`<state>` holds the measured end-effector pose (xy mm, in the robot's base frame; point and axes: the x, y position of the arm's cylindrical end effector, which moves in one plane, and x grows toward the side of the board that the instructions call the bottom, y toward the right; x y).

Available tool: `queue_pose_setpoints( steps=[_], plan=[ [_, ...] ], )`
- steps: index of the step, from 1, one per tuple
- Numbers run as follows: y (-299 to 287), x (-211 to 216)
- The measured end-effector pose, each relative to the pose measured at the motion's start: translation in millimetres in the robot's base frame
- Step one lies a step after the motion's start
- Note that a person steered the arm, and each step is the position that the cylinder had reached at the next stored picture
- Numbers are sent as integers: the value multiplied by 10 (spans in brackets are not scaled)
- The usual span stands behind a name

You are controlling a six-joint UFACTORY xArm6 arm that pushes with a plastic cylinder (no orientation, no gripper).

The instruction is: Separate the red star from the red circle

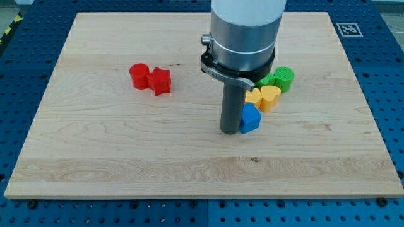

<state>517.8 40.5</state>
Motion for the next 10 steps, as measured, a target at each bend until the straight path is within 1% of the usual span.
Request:
queue_pose_setpoints(
  steps=[3,4,5,6,7,8,9,10],
  plan=[
    [220,33],
    [11,68],
    [-726,95],
    [-1328,-126],
    [-1336,-554],
    [-973,-991],
    [-481,-1395],
    [-382,-1432]
  ],
)
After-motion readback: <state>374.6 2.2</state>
